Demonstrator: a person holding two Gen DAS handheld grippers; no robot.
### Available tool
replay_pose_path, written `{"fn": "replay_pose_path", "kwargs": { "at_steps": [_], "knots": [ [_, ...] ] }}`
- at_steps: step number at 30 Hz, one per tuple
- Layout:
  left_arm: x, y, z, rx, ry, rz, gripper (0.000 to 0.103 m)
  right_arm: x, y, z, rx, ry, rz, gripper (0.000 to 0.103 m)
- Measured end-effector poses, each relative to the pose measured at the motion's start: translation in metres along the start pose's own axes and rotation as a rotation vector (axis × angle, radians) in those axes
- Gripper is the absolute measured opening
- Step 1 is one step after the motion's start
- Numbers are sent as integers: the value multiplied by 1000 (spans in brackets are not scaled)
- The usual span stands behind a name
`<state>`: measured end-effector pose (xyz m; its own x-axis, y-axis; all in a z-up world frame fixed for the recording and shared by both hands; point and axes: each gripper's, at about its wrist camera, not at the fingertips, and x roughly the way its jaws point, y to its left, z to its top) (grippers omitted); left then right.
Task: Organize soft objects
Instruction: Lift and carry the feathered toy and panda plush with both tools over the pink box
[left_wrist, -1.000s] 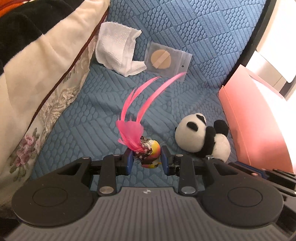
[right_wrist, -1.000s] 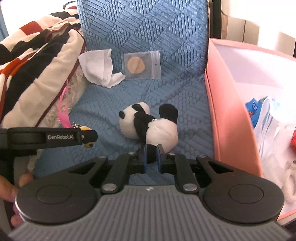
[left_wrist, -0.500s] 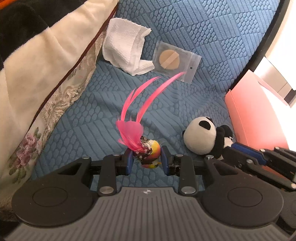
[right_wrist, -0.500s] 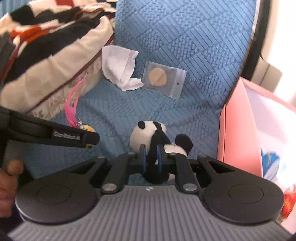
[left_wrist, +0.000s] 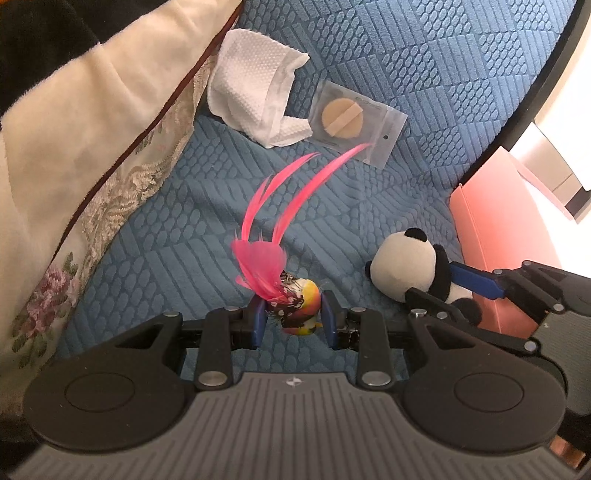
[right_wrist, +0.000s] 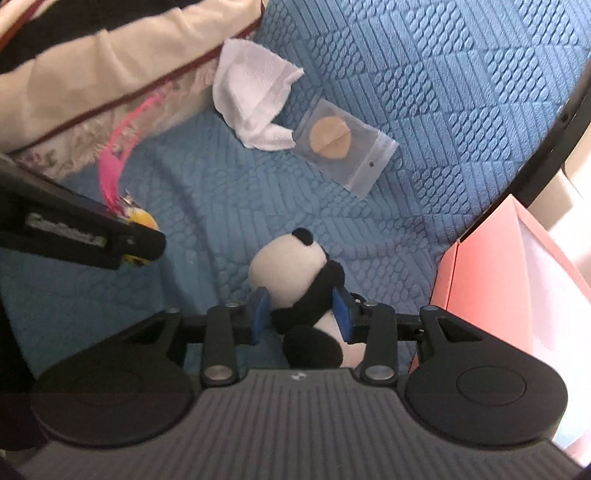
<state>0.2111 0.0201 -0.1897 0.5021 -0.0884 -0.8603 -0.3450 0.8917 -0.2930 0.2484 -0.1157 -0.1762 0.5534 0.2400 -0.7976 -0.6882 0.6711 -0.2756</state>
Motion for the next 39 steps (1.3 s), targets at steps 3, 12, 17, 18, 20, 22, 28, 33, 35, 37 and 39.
{"fn": "replay_pose_path", "kwargs": {
  "at_steps": [3, 12, 17, 18, 20, 22, 28, 33, 35, 37, 39],
  "knots": [
    [1, 2, 3, -12, 5, 2, 36, 6, 0, 2, -28, 6, -24, 45],
    [2, 2, 5, -11, 13, 7, 36, 26, -2, 9, -98, 19, -128, 47],
    [1, 2, 4, -9, 10, 7, 36, 32, -8, 12, -48, 16, -140, 44],
    [0, 1, 4, -6, 8, 7, 36, 33, -10, 13, -30, 14, -140, 44],
    [0, 2, 5, 0, 5, 7, 36, 30, -13, 14, 10, 7, -141, 44],
    [-1, 1, 6, 6, 3, 5, 36, 25, -15, 14, 41, -3, -138, 44],
    [-13, -10, 8, 66, -10, -18, 36, 1, -16, 15, 102, -49, -103, 44],
    [-28, -14, 8, 80, -20, -21, 36, -20, -18, 12, 174, -62, -44, 44],
    [-35, -14, 7, 76, -28, -20, 36, -29, -21, 10, 207, -64, -17, 44],
    [-42, -13, 6, 67, -33, -20, 36, -39, -22, 8, 242, -66, 13, 44],
    [-47, -12, 4, 57, -31, -23, 36, -49, -23, 4, 277, -67, 35, 44]
  ]
}}
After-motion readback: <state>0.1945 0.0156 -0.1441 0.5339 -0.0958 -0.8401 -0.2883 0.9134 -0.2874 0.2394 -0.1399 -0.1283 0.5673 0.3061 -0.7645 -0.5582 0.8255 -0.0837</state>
